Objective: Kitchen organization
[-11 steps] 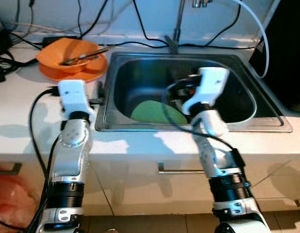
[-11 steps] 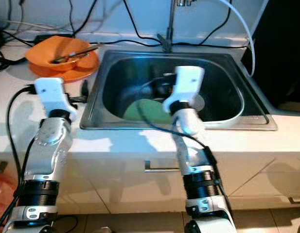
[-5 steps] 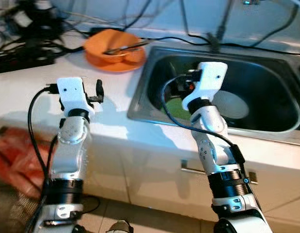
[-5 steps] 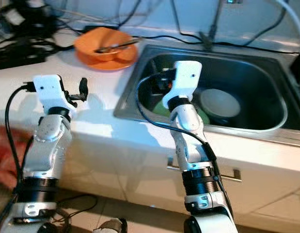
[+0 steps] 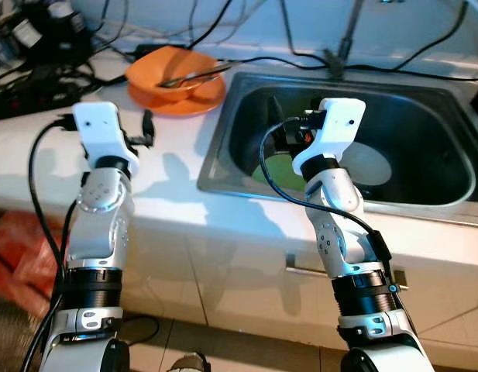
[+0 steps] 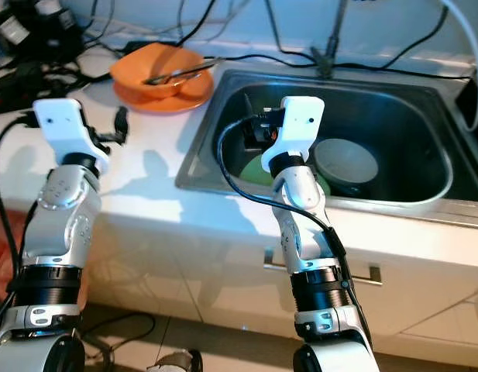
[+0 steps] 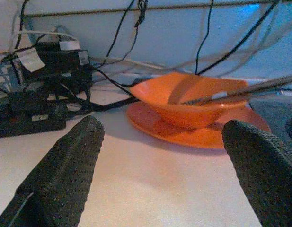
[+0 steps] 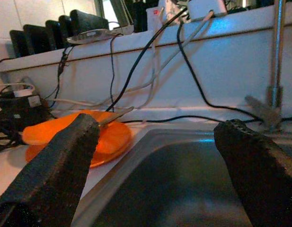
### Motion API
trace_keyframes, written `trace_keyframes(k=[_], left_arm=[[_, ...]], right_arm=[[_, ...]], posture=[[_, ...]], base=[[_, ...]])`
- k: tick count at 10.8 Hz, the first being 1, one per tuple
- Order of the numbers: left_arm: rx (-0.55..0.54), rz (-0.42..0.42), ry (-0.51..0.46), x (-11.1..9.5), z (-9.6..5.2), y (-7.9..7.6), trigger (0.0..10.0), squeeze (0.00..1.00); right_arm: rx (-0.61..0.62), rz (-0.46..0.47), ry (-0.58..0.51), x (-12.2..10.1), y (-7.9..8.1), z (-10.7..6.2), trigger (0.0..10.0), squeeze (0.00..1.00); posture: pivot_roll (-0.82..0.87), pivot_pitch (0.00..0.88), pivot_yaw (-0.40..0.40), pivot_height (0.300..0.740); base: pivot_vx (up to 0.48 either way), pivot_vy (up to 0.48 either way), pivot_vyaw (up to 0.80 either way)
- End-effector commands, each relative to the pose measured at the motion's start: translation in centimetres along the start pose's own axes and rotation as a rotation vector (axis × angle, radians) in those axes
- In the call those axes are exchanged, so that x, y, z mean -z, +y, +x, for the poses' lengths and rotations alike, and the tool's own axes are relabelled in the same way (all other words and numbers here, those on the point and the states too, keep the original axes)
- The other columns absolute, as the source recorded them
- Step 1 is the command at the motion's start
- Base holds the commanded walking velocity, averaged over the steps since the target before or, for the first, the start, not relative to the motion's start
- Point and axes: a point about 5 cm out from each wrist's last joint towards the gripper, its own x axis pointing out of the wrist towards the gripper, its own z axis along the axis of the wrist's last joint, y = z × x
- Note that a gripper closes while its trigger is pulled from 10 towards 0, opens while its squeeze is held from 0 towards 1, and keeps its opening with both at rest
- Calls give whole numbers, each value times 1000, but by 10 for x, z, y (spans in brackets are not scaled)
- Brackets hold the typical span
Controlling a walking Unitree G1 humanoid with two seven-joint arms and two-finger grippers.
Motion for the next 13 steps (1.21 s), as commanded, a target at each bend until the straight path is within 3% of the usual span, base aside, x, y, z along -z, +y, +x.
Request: trace_keyframes(k=[1,6,13], left_arm=[[-28,-6,-50,-12,1,1,10000,0],[-41,-3,-42,-11,0,1,10000,0],[-43,-13,-30,-7,0,-2,10000,0]], right_arm=[[-14,-14,-31,-7,2,1,10000,0],[-24,-45,-32,-7,1,0,10000,0],[-28,-62,-26,-6,-1,-1,10000,0]], posture=[[99,76,21,740],[91,85,20,740],[83,84,13,740]], base=[[386,0,0],[380,0,0],[0,0,0]])
